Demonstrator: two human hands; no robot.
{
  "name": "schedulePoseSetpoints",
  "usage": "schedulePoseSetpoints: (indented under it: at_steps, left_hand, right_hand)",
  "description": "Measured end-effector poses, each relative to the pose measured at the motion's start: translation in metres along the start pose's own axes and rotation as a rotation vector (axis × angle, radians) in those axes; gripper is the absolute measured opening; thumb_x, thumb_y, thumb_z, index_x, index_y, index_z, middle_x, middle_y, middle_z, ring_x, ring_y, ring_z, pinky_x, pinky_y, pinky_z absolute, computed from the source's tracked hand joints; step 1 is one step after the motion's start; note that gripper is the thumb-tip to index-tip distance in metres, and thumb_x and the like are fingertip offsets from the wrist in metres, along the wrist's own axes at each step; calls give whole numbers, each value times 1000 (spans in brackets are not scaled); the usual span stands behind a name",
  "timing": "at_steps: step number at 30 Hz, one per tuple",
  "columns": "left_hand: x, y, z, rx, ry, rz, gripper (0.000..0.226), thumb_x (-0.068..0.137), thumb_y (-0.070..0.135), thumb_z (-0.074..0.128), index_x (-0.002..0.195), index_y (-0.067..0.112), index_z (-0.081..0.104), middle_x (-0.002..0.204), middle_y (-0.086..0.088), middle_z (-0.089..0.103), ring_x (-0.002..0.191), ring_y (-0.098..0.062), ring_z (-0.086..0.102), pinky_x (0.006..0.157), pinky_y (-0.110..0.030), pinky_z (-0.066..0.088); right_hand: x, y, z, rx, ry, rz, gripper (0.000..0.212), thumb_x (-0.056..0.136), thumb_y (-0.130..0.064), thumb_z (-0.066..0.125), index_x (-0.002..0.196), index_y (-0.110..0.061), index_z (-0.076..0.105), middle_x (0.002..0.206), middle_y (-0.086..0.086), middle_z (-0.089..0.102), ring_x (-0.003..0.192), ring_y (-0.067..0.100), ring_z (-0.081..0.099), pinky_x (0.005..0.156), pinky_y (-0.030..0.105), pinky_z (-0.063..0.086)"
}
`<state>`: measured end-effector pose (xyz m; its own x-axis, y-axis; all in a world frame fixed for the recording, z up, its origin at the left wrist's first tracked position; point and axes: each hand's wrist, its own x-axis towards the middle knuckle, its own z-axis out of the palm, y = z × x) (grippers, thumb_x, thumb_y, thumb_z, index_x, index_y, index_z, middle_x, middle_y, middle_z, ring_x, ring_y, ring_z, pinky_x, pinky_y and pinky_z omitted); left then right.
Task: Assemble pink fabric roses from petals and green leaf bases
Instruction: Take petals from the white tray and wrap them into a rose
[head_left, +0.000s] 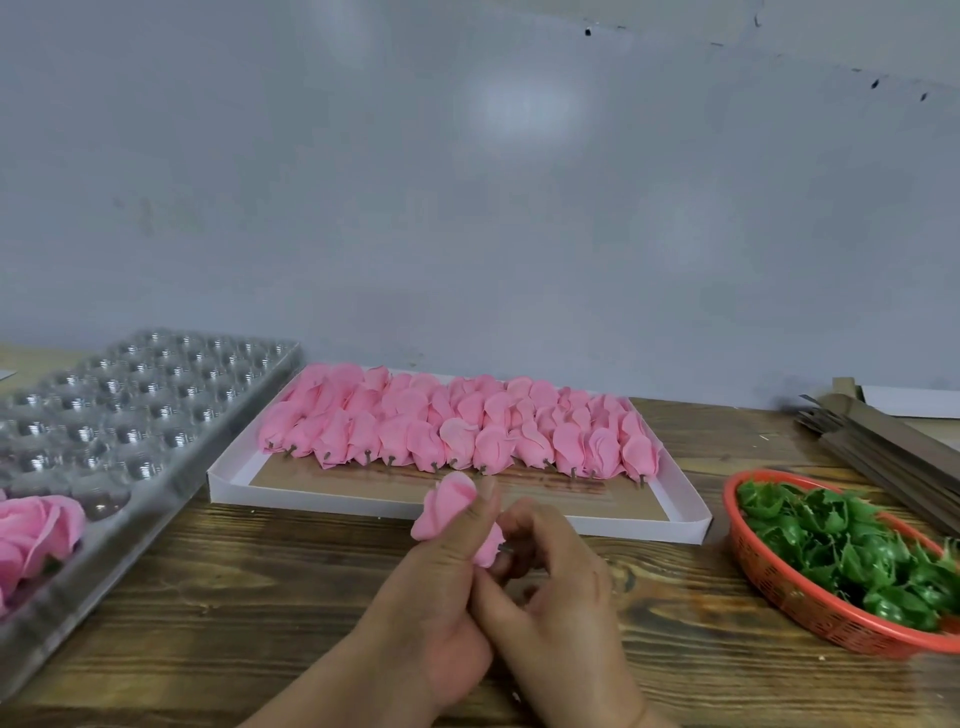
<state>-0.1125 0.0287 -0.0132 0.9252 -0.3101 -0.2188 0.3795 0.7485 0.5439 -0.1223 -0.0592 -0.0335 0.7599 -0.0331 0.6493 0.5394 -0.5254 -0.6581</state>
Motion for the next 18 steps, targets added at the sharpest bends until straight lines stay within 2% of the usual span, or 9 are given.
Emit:
schedulePoseSetpoints:
  at_steps: [3,6,7,9,11,13,15,17,18]
  left_hand:
    - [-1,-1,1,-1,2,3,20,69,23,68,75,5,62,64,-12,64,55,-21,67,51,-30,57]
    - [0,0,-3,9,-19,15,15,62,20,71,66,5,72,69,-13,67,57,-21,68,54,-31,58]
    - [0,1,-4,24,-33,6,19,60,20,72,69,4,74,76,-16,69,64,-24,70,58,-33,60]
    - [0,4,-8,81,-55,-6,38,58,20,78,89,-2,73,87,-21,68,74,-28,69,68,-33,59]
    - [0,6,-11,169,-65,15,61,48,27,93,98,-1,72,80,-15,63,64,-19,60,60,-25,49]
    - [1,7,-13,234,-79,24,61,45,33,92,96,3,75,66,-6,50,48,-9,41,45,-20,34]
    - [4,6,-14,257,-78,27,49,55,27,86,96,3,75,65,-6,49,47,-10,40,46,-21,35]
    - [6,6,-12,211,-63,29,46,58,19,85,97,-1,72,77,-16,62,62,-21,58,63,-30,50]
    - [7,6,-12,178,-46,26,44,60,25,78,94,-2,71,82,-19,66,70,-26,64,70,-33,55]
  right_hand:
    - [-1,-2,2,47,16,47,17,64,-19,73,70,-24,57,58,-6,54,47,3,46,46,13,36]
    - [2,-5,2,293,-17,222,13,59,-17,71,63,-16,59,48,-1,48,45,2,38,46,14,34]
    - [4,-6,1,385,-37,282,12,58,-15,71,61,-15,60,47,0,47,46,5,39,47,16,34]
    - [7,-6,0,576,-84,419,9,54,-10,72,58,-14,64,49,1,50,47,11,41,46,18,36]
    - [9,-6,-2,768,-166,563,9,53,-5,72,54,-12,66,49,7,55,42,12,46,43,19,40]
    - [10,-4,-4,882,-260,660,15,54,0,76,51,-11,66,51,11,59,39,13,49,40,19,41]
    - [10,-3,-5,879,-278,650,14,56,0,76,54,-10,67,54,12,61,42,14,51,42,20,42]
    - [8,-2,-3,698,-232,507,11,58,-6,72,63,-10,64,55,5,60,49,13,51,48,21,43]
    - [6,0,-2,549,-206,413,14,59,-9,73,68,-11,63,55,2,59,50,10,50,50,21,43]
